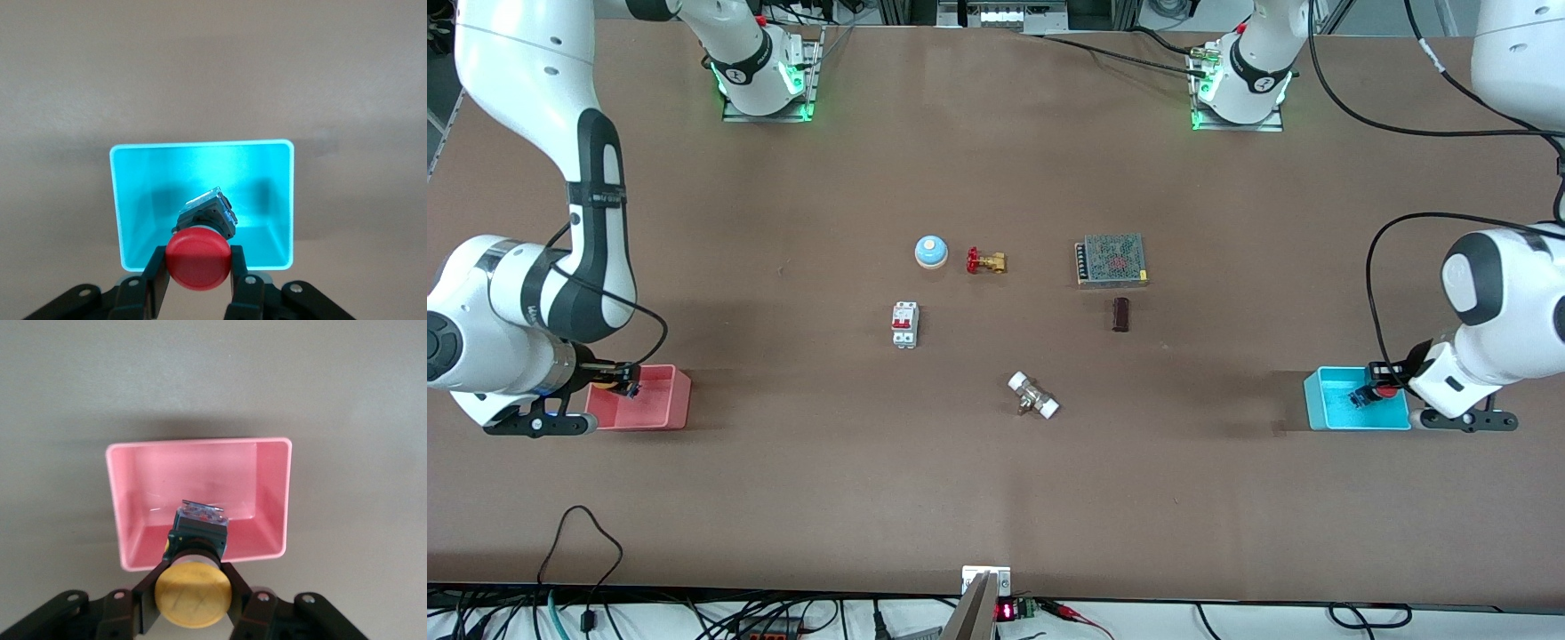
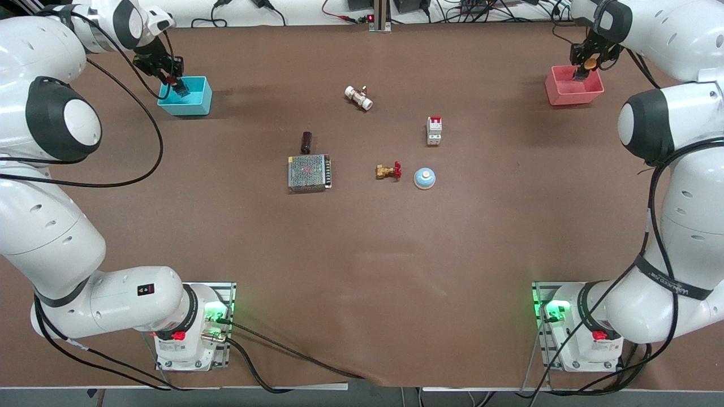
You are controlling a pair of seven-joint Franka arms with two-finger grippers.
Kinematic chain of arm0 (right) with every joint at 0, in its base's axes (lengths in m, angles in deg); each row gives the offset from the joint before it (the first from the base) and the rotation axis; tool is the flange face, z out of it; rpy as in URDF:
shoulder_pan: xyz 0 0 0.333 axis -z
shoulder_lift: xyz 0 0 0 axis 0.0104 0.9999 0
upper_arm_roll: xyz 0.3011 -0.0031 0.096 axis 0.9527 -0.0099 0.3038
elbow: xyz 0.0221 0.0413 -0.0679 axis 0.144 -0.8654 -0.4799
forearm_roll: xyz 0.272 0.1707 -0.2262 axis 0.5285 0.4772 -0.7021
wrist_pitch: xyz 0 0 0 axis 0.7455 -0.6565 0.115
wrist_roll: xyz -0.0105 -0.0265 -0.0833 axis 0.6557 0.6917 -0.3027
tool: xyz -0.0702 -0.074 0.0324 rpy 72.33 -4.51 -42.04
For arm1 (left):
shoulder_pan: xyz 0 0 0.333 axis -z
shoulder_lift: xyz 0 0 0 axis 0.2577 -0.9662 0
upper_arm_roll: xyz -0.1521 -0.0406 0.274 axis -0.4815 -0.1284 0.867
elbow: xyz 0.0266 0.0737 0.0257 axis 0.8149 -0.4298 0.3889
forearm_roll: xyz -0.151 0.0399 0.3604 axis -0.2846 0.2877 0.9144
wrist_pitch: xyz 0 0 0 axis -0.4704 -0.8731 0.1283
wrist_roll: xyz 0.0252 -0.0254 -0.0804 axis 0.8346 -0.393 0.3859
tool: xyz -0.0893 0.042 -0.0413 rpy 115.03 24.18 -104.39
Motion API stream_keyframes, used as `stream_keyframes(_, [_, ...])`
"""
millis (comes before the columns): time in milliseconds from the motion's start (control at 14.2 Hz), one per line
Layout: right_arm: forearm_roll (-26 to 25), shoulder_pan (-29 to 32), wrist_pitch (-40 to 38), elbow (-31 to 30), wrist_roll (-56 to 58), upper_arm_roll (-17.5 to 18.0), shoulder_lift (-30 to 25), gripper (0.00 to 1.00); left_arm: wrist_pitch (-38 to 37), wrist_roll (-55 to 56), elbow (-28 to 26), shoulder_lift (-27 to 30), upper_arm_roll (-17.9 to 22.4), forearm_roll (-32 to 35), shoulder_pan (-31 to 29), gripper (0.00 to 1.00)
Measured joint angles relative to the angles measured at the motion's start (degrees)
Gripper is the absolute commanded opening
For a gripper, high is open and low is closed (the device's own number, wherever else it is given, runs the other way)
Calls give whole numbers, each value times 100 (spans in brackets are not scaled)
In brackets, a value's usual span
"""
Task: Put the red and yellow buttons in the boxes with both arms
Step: 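Lower the yellow button into the pink box while the left gripper releases red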
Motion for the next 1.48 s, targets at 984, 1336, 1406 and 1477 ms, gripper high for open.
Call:
stream_keyframes(984, [312,236,688,29,506,276,604,30,145,431,413,-142,-202,61,41,100])
stream_keyframes(1336, [320,324,832,45,599,298,675,55,-688,1025,423,502,-601,61,117,100])
stream_keyframes(1406, [345,324,847,55,599,301,679,93,-885,1072,422,659,-683,61,120,100])
stream_keyframes(1477, [392,324,861,57,599,302,682,100,-1071,1114,423,826,-740,61,123,100])
